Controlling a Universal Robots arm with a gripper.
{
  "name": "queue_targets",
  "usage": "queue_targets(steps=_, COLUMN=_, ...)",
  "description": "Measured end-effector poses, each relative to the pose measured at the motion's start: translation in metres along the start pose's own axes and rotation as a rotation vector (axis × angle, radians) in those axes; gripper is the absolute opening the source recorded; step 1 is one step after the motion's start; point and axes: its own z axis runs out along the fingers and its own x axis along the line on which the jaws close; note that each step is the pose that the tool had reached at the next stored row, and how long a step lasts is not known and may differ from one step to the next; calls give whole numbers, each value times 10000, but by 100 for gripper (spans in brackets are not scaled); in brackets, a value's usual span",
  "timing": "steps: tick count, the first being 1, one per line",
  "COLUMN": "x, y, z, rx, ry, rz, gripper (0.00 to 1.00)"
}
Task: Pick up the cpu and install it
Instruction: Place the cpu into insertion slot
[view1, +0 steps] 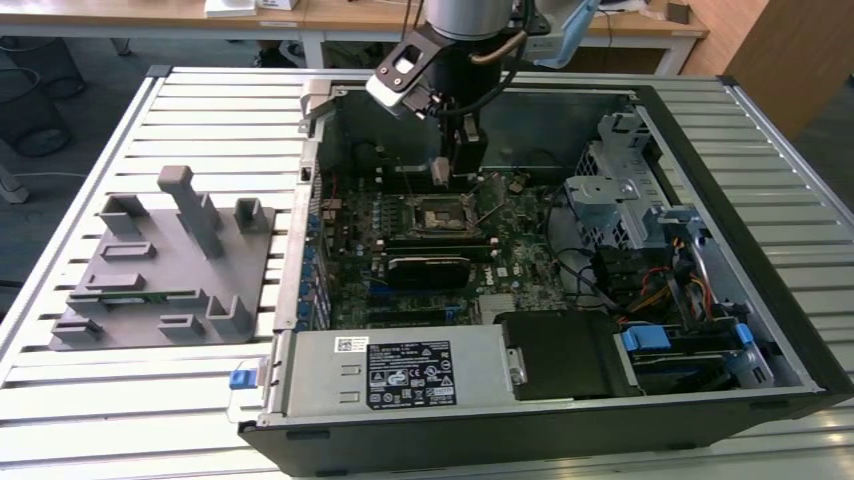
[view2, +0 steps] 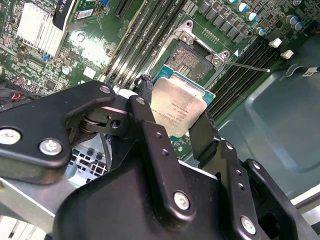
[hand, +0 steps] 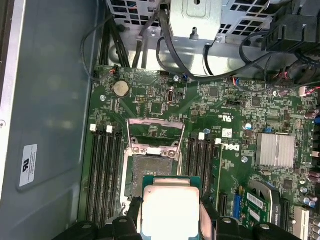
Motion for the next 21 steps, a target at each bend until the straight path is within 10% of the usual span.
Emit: queue_targets(steps=21, x=89, y=-2, z=260, rx=-3, ry=-18, rz=177, gripper=54)
